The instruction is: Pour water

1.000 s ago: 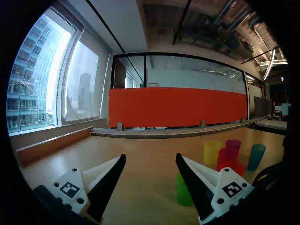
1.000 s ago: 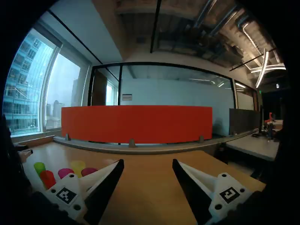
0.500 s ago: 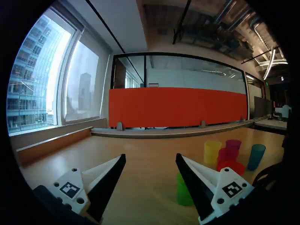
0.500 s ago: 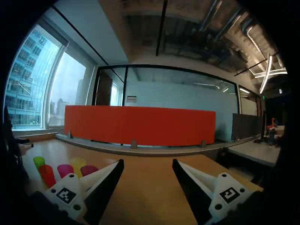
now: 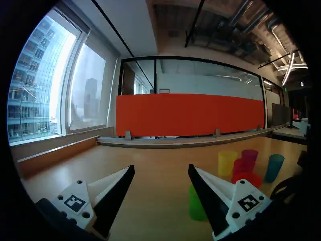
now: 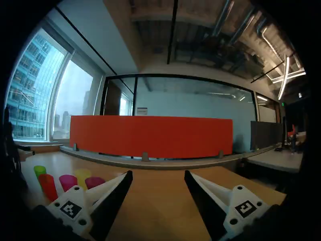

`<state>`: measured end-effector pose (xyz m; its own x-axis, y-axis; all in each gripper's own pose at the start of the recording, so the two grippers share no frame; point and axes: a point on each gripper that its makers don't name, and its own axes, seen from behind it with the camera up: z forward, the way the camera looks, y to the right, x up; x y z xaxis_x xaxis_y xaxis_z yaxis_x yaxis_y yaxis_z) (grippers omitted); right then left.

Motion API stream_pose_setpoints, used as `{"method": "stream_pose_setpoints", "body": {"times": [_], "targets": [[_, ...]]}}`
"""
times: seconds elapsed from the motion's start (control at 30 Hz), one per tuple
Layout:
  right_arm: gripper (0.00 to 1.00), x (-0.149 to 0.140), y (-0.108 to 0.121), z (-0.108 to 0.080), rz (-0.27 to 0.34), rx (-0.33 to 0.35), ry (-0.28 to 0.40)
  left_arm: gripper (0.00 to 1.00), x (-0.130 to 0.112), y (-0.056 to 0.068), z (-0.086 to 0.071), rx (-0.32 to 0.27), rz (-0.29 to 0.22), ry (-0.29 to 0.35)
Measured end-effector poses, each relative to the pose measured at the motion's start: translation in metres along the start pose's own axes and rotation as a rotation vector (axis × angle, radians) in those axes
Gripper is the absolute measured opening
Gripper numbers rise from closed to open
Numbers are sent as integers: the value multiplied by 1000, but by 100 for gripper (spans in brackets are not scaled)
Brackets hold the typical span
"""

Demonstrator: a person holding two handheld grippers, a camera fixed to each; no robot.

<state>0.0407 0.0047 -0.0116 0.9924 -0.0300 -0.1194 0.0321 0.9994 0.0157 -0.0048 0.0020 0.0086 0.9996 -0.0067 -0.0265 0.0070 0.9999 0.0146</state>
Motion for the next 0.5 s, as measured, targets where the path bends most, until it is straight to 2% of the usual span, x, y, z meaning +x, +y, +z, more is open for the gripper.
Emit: {"method": "stream_pose_setpoints", "body": {"times": [0.27,0.5], "targets": [[100,-16,-6,3,23,-2,-10,99,-1,0,0,0,0,0],[100,-29,-12,5,18,-2,-33,99,-1,0,0,0,0,0]]}}
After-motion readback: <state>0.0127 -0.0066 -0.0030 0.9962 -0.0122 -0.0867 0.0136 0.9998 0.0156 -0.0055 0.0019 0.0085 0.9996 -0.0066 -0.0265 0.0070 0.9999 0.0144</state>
